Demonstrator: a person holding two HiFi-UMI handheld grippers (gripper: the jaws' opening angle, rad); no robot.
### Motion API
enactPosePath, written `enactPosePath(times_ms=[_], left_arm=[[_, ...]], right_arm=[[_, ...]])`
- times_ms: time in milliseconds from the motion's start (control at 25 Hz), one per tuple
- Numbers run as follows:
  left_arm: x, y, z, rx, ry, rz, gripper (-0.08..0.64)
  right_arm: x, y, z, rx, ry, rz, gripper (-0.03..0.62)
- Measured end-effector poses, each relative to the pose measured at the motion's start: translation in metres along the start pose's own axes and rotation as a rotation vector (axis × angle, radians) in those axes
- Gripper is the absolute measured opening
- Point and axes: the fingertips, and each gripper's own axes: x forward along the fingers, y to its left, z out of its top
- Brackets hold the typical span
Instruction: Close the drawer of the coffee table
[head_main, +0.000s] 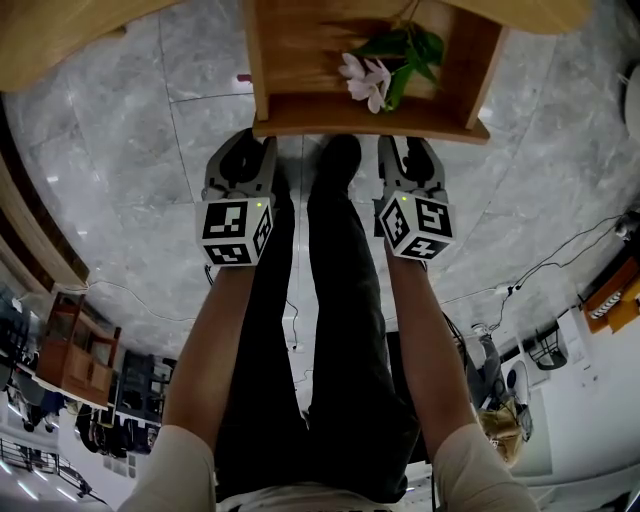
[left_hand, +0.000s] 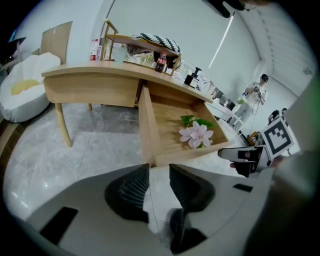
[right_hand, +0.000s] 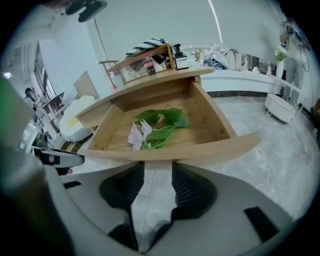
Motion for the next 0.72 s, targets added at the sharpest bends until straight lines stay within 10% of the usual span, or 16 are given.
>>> enactPosePath(times_ms=[720], left_arm=[[-0.001,0.005,0.063,0.052,-0.136,0.000,0.136]], right_arm=[[0.004,0.005,0.060,-0.019,-0.138,0.009,0.187]])
